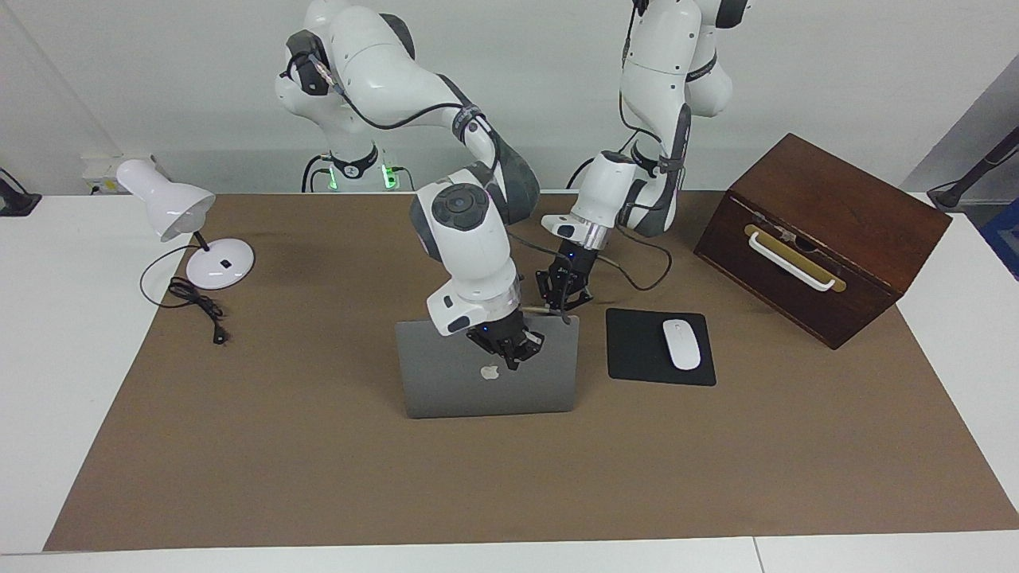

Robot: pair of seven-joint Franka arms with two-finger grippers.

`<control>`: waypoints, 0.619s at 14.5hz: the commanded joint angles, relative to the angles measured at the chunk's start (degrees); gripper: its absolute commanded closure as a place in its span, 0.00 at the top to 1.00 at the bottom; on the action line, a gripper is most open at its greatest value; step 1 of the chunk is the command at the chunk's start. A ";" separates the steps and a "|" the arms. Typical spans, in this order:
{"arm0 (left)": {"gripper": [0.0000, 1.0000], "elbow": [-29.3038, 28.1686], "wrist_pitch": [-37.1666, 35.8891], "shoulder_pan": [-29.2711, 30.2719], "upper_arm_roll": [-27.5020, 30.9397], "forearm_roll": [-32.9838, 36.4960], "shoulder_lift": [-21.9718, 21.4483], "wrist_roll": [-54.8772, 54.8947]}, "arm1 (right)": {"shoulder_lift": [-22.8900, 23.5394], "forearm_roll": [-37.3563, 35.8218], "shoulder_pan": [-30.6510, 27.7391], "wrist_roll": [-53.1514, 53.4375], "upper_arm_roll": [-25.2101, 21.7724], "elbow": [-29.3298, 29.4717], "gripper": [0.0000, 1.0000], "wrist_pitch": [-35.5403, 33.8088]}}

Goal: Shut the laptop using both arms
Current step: 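Press the laptop lid fully shut with the right gripper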

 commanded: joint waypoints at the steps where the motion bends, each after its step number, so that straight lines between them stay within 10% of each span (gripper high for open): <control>1: 0.00 -1.53 -0.35 2.88 0.72 1.37 3.49 1.36 | -1.86 3.74 -0.65 -2.76 0.67 -3.96 0.00 0.91; 9: 0.00 -1.36 -0.35 2.88 0.72 1.37 3.49 1.27 | -1.86 4.62 -0.65 -2.93 0.67 -8.09 0.00 6.17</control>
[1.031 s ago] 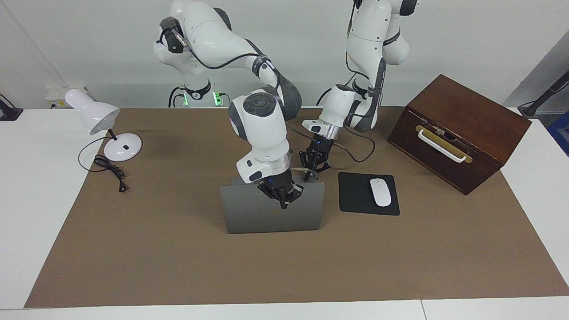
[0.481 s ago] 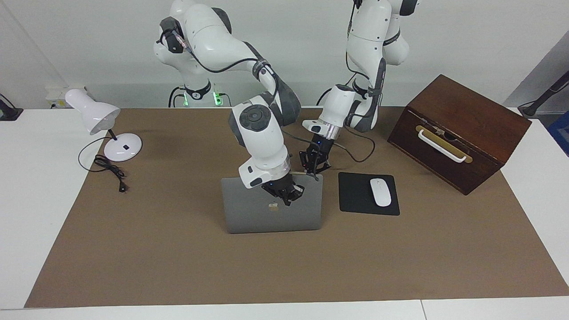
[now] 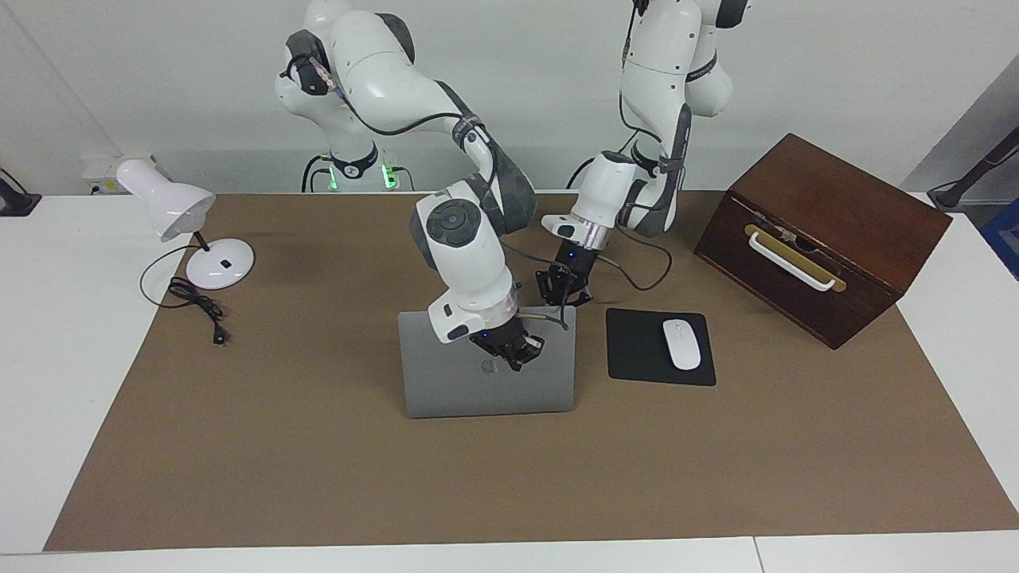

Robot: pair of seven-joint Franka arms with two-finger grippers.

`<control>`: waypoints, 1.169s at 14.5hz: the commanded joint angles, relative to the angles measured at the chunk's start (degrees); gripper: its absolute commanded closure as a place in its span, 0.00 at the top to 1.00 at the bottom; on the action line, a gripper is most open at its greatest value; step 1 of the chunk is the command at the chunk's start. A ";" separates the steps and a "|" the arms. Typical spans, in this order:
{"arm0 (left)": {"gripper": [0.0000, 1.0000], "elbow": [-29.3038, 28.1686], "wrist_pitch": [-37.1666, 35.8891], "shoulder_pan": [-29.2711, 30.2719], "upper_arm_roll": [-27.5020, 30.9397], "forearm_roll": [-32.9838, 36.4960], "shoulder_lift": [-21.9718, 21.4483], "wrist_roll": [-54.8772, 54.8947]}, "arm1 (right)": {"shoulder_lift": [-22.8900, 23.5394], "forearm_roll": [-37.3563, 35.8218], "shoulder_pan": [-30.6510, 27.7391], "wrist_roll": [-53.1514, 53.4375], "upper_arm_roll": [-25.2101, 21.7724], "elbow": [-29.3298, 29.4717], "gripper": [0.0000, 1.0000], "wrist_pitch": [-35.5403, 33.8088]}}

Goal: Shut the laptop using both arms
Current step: 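Press the laptop lid fully shut with the right gripper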

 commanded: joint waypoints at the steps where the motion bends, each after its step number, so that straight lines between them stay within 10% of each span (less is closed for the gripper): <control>1: 0.00 -1.35 -0.36 2.87 0.72 1.32 3.49 1.19 | -1.77 2.76 -0.63 -2.83 0.64 -4.73 0.00 2.80; 17: 0.00 -1.35 -0.36 2.87 0.72 1.41 3.67 1.27 | -4.06 9.97 -1.77 -5.38 0.64 -9.83 0.00 -3.61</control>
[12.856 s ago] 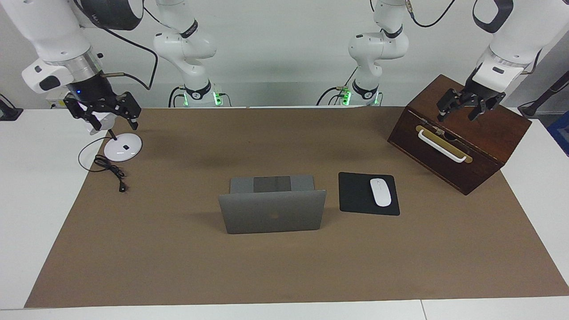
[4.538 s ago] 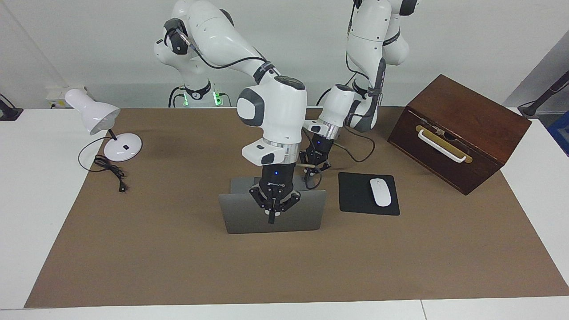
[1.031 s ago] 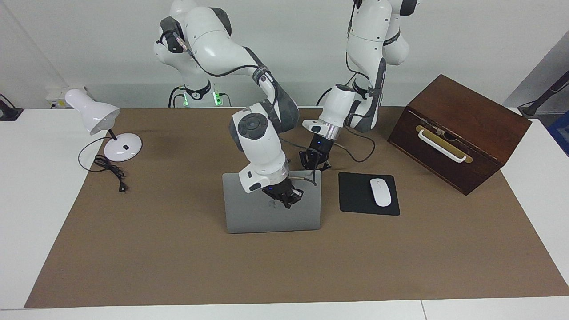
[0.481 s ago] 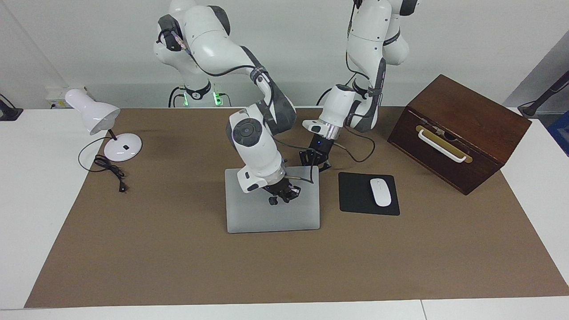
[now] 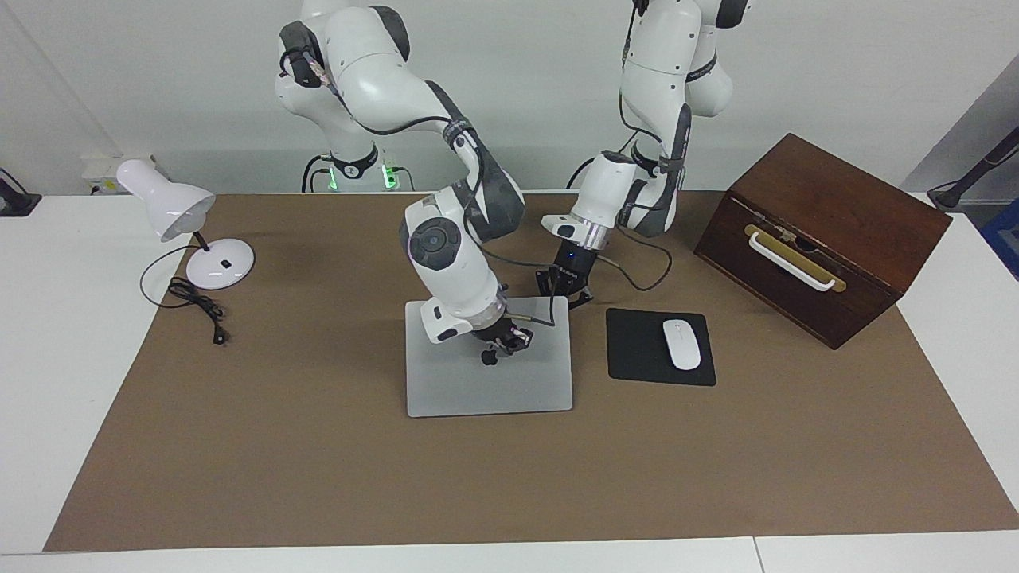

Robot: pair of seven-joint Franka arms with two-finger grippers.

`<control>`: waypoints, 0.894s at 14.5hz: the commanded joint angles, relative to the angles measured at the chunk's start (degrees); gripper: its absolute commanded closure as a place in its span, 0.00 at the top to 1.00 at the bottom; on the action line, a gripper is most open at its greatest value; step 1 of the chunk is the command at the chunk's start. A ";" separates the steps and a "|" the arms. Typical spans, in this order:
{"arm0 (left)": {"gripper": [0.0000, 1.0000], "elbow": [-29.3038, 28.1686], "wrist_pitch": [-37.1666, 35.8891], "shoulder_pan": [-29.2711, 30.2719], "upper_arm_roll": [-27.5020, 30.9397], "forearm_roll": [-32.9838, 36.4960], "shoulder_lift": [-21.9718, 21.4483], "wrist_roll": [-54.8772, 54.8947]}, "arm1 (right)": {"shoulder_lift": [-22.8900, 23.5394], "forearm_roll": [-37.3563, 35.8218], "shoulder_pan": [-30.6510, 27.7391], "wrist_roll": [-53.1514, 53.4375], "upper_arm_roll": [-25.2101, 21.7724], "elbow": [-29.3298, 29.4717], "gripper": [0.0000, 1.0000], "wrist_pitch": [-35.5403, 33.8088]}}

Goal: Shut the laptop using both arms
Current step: 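Press the laptop lid fully shut with the right gripper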

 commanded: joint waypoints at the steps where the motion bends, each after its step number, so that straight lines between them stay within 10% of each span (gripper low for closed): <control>1: 0.00 -1.35 -0.37 2.83 0.72 1.27 3.66 1.28 | -1.57 2.70 -0.79 -3.00 0.67 -3.38 0.00 0.89; 13: 0.00 -1.35 -0.37 2.83 0.72 1.27 3.75 1.36 | -1.13 4.63 -0.88 -3.97 0.67 -5.05 0.00 2.47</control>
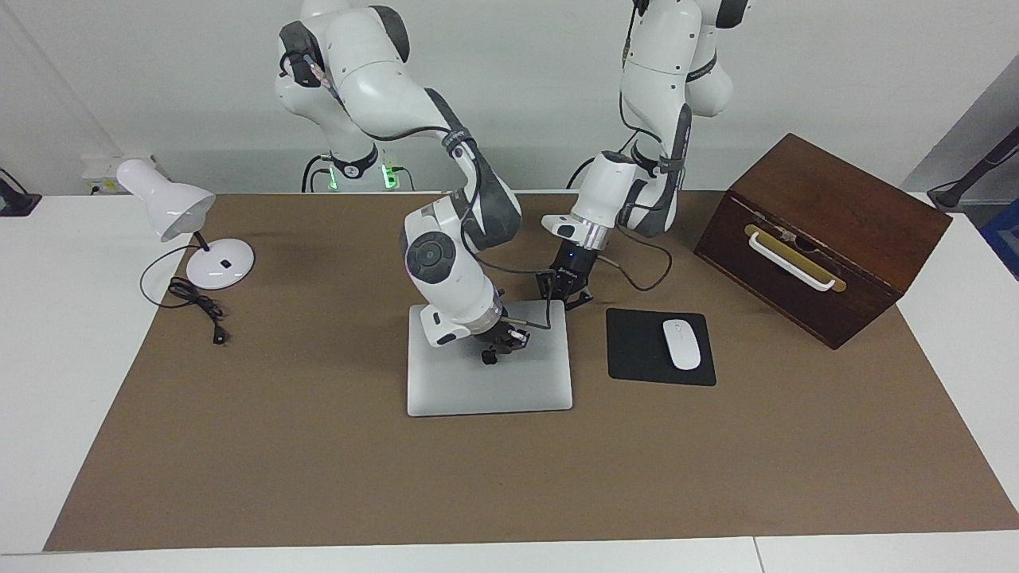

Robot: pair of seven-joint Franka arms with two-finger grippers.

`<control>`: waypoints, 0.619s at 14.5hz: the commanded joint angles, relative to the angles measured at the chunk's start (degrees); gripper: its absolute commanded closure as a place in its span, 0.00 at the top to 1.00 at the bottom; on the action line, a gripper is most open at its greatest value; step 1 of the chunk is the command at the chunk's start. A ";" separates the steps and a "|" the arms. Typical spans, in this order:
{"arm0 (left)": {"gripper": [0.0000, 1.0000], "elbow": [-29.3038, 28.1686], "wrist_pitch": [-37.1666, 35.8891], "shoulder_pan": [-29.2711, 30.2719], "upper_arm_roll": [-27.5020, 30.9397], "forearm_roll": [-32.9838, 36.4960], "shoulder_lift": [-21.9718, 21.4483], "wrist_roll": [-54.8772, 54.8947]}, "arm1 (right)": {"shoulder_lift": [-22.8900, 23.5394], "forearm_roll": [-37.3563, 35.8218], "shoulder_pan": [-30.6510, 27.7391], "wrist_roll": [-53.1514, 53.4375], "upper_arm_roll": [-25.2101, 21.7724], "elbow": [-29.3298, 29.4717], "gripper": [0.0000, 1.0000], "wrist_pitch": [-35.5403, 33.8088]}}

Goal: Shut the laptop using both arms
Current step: 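Press the laptop lid fully shut with the right gripper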

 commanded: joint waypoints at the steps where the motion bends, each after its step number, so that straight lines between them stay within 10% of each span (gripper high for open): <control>1: 0.00 -1.35 -0.38 2.86 0.72 1.08 3.75 1.28 | -1.04 3.22 -0.83 -2.68 0.64 -2.28 0.00 1.75; 9: 0.00 -1.35 -0.38 3.21 0.72 1.08 3.75 1.28 | -0.77 3.41 -0.83 -2.59 0.64 -2.19 0.00 2.01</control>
